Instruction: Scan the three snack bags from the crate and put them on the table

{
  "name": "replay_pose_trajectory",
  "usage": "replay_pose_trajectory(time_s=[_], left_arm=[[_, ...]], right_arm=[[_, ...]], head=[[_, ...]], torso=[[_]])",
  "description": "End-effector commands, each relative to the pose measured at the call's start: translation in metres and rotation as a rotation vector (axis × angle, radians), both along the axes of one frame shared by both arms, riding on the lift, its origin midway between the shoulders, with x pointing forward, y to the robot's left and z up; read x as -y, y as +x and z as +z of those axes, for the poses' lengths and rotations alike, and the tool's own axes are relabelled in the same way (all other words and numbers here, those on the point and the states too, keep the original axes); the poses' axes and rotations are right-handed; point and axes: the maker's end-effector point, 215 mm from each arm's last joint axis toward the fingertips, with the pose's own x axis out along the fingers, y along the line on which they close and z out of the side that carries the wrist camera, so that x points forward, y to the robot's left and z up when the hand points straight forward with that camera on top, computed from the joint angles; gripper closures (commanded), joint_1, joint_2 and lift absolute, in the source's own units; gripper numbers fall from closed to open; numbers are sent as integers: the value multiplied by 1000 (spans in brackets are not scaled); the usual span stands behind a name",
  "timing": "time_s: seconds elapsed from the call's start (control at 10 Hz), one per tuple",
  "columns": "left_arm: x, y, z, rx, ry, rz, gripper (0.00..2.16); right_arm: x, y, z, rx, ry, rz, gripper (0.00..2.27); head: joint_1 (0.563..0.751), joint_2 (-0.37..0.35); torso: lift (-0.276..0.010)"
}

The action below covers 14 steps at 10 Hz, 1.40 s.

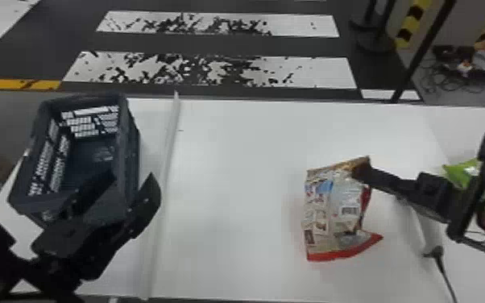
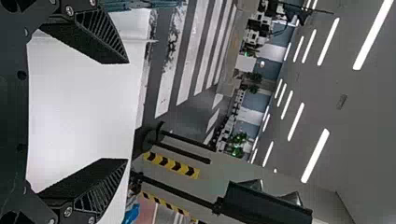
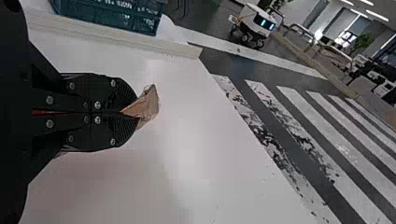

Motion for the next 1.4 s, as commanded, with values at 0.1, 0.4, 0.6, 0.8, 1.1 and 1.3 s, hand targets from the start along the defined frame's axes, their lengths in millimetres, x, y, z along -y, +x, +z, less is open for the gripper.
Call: replay_pose_trajectory(time_s=[0.1,0.4,0.6,0.8,1.1,1.3], left_arm=[[20,4,-2,-20,7,-6,137],[29,7,-7,-25,18,-10,137],[36,8,-8,-27,24,-16,137],[37,7,-13,-36,23,-18,137],[39,8,-16,-40,25,-22,137],[38,12,-27,-48,17,-24,137]], right_arm=[[49,36,-43,-64,-7,-121,2240],[75,46,-72,-79,-58,-144,873],[78,52,-66,-31,-98,-115,-2],[78,58,-50,54,-149,-85,-2],[70,41,-17,186,-240,-47,-2],[30,-9,8,220,-226,26,130]], head=[[695,-75],[695,-156],[695,-177],[695,-186],[695,-189],[695,-182]], torso=[[-94],[-94],[-94],[-94],[-94],[-94]])
